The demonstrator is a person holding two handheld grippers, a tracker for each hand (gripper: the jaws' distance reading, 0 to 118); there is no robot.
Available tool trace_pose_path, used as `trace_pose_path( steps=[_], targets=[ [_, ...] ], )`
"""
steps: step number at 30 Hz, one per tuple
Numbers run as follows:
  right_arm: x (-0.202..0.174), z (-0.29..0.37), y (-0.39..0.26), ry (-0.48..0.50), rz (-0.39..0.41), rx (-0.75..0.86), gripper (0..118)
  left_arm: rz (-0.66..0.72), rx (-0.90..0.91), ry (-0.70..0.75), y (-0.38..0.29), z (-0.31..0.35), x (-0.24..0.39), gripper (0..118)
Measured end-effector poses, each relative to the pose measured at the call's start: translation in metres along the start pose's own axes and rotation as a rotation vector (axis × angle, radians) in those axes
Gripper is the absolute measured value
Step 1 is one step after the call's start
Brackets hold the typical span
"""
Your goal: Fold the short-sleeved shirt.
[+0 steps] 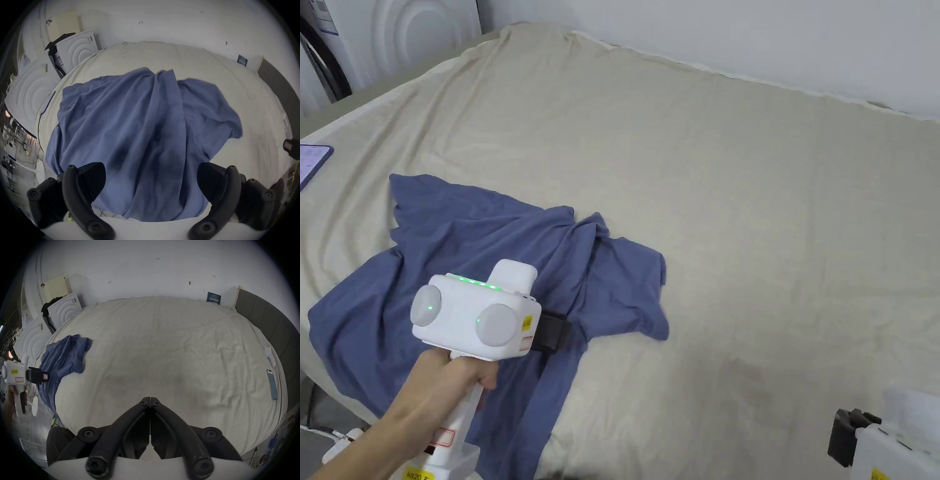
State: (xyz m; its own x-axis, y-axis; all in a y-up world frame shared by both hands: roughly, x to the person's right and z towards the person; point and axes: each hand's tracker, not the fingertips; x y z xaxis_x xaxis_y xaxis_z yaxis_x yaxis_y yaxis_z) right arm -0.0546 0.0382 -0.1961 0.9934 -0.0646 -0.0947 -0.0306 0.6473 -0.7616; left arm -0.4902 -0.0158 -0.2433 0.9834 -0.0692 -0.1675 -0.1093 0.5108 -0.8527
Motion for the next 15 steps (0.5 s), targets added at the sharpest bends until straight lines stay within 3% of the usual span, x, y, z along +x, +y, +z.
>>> trace_pose_path(
  steps=[3, 5, 6, 7, 9, 11, 13, 15],
  targets=[
    [0.001, 0.000, -0.004, 0.004, 0.013, -0.015, 0, -0.017, -0.034, -0.054, -0.001, -0.015, 0.020, 113],
    [0.000, 0.004, -0.008, 0.009, 0.010, -0.022, 0, -0.021, -0.035, -0.044, -0.003, -0.016, 0.026, 93],
    [0.002, 0.003, -0.009, 0.013, 0.008, -0.027, 0, 0.005, -0.036, -0.075, -0.002, -0.016, 0.024, 91],
    [0.002, 0.005, -0.010, 0.013, 0.007, -0.032, 0, 0.062, -0.015, -0.079, -0.001, -0.011, 0.021, 70],
    [0.005, 0.012, -0.014, 0.019, -0.001, -0.024, 0, 0.073, 0.023, -0.082, 0.006, -0.004, 0.010, 6],
    [0.008, 0.019, -0.017, 0.021, -0.008, -0.021, 0, 0.090, 0.051, -0.026, 0.011, -0.001, -0.001, 4],
    [0.011, 0.027, -0.021, 0.030, -0.024, -0.012, 0, 0.093, 0.009, -0.098, 0.015, 0.005, 0.002, 4],
    [0.015, 0.032, -0.025, 0.027, -0.033, 0.004, 0, 0.112, 0.028, -0.080, 0.019, 0.012, 0.006, 4]
  ],
)
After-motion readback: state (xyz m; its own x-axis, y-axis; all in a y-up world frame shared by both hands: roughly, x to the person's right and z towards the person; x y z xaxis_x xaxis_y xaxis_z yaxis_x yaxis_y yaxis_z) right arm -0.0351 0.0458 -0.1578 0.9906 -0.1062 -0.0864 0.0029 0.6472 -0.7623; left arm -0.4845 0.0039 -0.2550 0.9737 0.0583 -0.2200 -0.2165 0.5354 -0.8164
